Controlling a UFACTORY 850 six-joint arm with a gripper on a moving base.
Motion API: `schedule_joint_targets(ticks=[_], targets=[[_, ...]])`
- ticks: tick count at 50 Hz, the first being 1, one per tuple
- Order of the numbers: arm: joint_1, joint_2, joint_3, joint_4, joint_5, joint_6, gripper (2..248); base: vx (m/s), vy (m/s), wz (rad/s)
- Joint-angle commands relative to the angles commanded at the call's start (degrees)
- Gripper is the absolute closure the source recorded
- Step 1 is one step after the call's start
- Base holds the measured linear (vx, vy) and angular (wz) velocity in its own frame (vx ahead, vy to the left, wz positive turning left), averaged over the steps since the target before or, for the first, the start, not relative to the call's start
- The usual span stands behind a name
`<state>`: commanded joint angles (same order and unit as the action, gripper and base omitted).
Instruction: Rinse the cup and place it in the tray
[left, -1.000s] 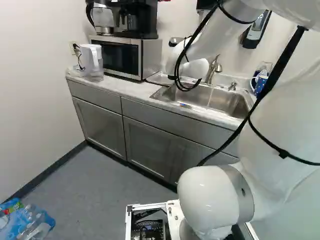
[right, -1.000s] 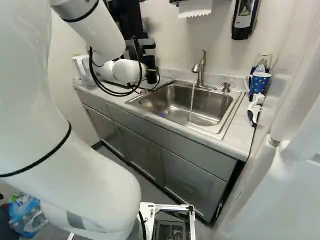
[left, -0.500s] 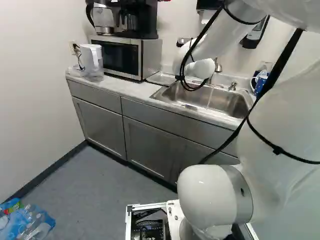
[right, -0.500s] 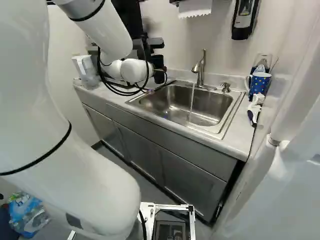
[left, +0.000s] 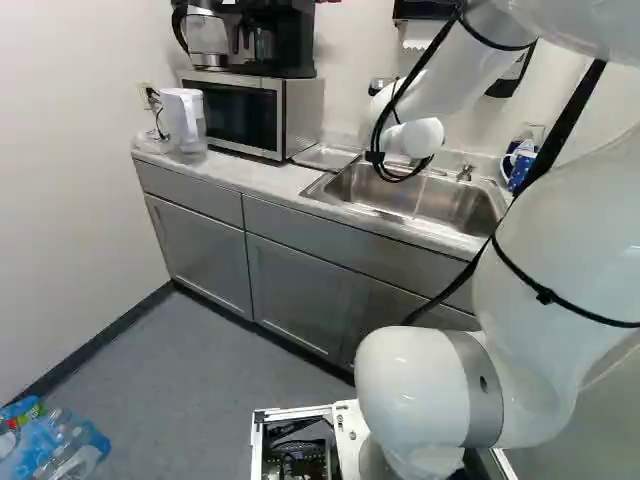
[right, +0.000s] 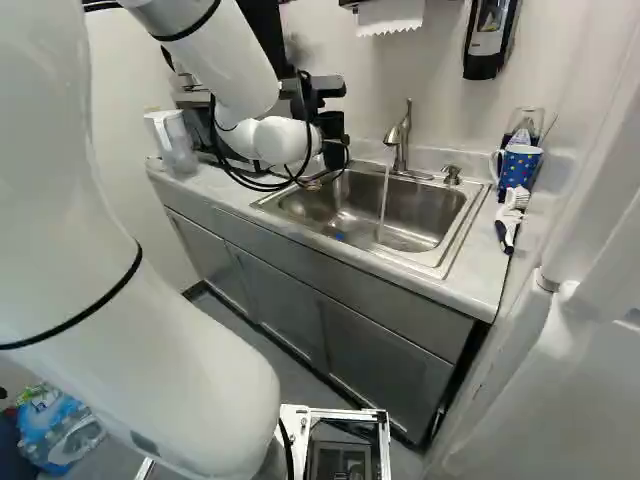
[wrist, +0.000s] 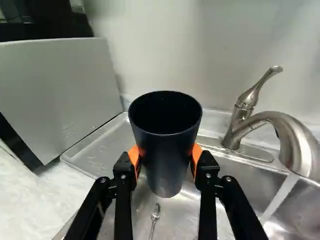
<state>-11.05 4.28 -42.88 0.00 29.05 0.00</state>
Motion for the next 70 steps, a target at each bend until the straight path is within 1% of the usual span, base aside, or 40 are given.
schedule_joint_targets(ticks=[21,29,70], targets=[[-3.8,-0.5,-0.5,0.0,-5.1,0.0,130,0.0,0.0,0.0],[-4.8,-0.8,-0.7,0.0,-7.3,0.0,130,0.0,0.0,0.0],[-5.0,-0.8,-0.8,0.0,-18.3,0.0,130,0.0,0.0,0.0]])
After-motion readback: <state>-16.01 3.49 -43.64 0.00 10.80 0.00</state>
